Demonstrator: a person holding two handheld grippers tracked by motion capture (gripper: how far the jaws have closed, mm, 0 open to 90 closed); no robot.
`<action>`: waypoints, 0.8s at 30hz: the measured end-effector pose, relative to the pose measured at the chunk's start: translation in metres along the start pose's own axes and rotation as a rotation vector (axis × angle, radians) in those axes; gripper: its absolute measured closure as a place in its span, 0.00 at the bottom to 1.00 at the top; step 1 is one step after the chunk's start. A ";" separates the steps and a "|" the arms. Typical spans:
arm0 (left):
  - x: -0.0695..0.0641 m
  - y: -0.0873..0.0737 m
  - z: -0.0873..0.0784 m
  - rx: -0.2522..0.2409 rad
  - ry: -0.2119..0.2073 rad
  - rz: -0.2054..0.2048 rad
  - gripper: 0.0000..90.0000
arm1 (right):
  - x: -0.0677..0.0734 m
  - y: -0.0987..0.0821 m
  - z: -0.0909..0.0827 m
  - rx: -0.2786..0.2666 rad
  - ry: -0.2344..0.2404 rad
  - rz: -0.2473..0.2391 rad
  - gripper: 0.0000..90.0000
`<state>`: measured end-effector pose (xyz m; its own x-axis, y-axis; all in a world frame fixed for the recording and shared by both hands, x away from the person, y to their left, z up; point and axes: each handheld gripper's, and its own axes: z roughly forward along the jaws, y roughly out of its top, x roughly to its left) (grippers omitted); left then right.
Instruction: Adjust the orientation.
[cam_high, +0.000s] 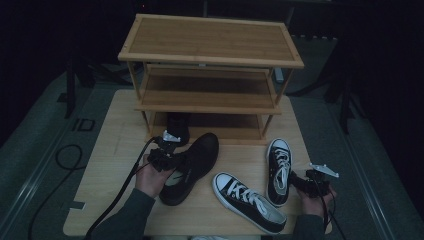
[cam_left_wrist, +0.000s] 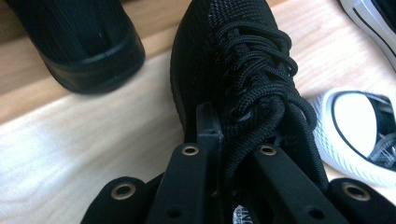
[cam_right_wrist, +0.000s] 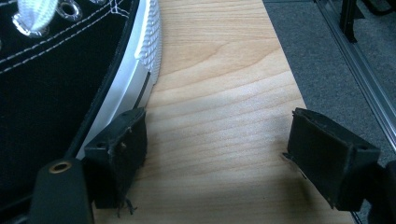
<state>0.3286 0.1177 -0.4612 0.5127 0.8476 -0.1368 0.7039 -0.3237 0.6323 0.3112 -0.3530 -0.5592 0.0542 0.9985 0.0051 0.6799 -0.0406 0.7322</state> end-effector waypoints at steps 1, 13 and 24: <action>0.001 0.002 0.001 0.000 -0.001 -0.002 0.98 | 0.000 0.000 0.000 0.001 0.000 0.000 0.22; 0.012 0.028 0.030 -0.030 0.042 -0.036 0.98 | 0.000 0.001 0.001 -0.001 -0.001 0.001 0.22; 0.019 0.047 0.056 -0.062 0.068 -0.069 0.98 | 0.000 0.002 0.002 -0.001 -0.004 0.003 0.22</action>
<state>0.3987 0.0948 -0.4765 0.4279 0.8942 -0.1312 0.7036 -0.2385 0.6694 0.3136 -0.3532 -0.5592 0.0591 0.9982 0.0041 0.6789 -0.0433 0.7330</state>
